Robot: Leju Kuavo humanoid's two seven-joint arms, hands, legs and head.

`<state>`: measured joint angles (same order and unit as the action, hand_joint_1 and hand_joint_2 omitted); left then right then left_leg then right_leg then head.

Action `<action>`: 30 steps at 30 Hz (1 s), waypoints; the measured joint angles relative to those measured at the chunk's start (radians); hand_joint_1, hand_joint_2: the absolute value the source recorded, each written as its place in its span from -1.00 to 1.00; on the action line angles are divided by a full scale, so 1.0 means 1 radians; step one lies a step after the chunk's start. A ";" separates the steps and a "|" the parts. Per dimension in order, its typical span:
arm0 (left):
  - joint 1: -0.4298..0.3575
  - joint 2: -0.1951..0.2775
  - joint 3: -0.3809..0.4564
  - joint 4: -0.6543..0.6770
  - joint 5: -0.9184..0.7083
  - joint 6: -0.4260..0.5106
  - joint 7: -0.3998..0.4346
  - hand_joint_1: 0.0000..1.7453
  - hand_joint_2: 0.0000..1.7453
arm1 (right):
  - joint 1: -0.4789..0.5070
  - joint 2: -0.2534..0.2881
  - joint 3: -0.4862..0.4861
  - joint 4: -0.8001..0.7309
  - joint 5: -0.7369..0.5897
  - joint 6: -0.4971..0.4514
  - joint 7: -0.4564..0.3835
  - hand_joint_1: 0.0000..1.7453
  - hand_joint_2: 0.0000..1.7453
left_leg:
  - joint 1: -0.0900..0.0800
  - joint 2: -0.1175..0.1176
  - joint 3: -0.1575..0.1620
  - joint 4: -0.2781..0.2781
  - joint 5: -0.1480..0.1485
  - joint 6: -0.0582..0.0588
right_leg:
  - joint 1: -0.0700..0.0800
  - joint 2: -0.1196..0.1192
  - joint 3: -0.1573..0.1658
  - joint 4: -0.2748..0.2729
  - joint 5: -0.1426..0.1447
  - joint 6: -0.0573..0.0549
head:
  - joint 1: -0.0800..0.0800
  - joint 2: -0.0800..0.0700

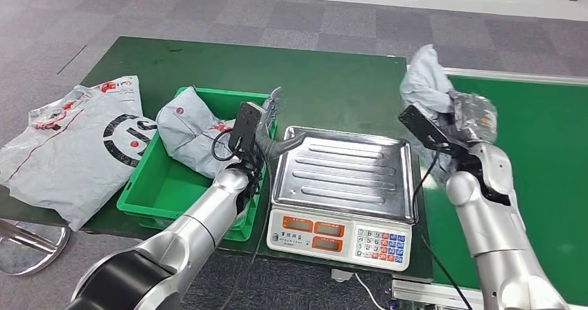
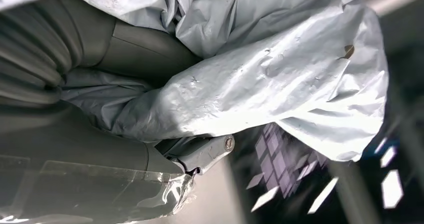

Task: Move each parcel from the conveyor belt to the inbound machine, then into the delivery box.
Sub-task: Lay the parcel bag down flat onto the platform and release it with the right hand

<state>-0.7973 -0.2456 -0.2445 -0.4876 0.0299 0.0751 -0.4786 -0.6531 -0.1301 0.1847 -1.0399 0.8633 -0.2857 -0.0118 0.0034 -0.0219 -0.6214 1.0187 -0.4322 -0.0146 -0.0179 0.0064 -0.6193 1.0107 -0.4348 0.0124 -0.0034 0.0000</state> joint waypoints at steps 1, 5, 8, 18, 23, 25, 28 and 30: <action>-0.005 -0.003 0.000 0.002 0.000 0.000 0.003 -1.00 1.00 | -0.011 0.011 0.031 0.000 -0.028 0.037 0.000 1.00 1.00 | 0.000 0.000 0.000 0.000 0.000 0.000 | 0.000 0.000 0.000 0.000 0.000 0.000 | 0.000 0.000; -0.027 -0.016 0.000 0.006 -0.001 0.005 0.015 -1.00 1.00 | -0.040 0.063 0.171 0.006 -0.096 0.119 0.005 1.00 1.00 | 0.000 0.000 0.000 0.000 0.000 0.000 | 0.000 0.000 -0.001 0.000 0.000 0.000 | 0.000 0.000; -0.036 -0.023 0.000 0.008 -0.003 0.017 0.017 -1.00 1.00 | -0.046 0.111 0.263 0.017 -0.138 0.151 0.007 1.00 1.00 | 0.000 0.000 0.000 -0.001 0.000 0.000 | 0.000 0.000 -0.001 0.000 0.000 0.000 | 0.000 0.000; -0.065 -0.031 0.000 0.016 -0.008 0.040 0.029 -1.00 1.00 | -0.094 0.206 0.433 0.105 -0.310 0.259 -0.043 1.00 1.00 | 0.000 0.000 0.000 0.000 0.000 0.000 | 0.000 0.000 -0.001 0.000 0.000 0.000 | 0.000 0.000; -0.067 -0.031 0.000 0.018 -0.009 0.042 0.029 -1.00 1.00 | -0.104 0.210 0.460 0.124 -0.318 0.259 -0.045 1.00 1.00 | 0.000 0.000 0.000 0.000 0.000 0.000 | 0.000 0.000 -0.001 0.000 0.000 0.000 | 0.000 0.000; -0.068 -0.031 0.000 0.018 -0.009 0.042 0.029 -1.00 1.00 | -0.106 0.211 0.465 0.128 -0.318 0.258 -0.045 1.00 1.00 | 0.000 0.000 0.000 0.000 0.000 0.000 | 0.000 0.000 -0.001 0.000 0.000 0.000 | 0.000 0.000; -0.069 -0.031 0.000 0.019 -0.009 0.042 0.029 -1.00 1.00 | -0.109 0.212 0.468 0.134 -0.319 0.259 -0.047 1.00 1.00 | 0.000 0.000 0.000 0.000 0.000 0.000 | 0.000 0.000 -0.001 0.000 0.000 0.000 | 0.000 0.000; -0.070 -0.031 0.000 0.020 -0.009 0.042 0.029 -1.00 1.00 | -0.111 0.213 0.470 0.138 -0.319 0.259 -0.048 1.00 1.00 | 0.000 0.000 0.000 0.000 0.000 0.000 | 0.000 0.000 -0.001 0.000 0.000 0.000 | 0.000 0.000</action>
<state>-0.8677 -0.2762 -0.2445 -0.4681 0.0210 0.1167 -0.4494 -0.7641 0.0829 0.6542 -0.9018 0.5447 -0.0271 -0.0597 0.0036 -0.0220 -0.6217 1.0185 -0.4322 -0.0148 -0.0178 0.0065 -0.6202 1.0109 -0.4349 0.0122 -0.0034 0.0000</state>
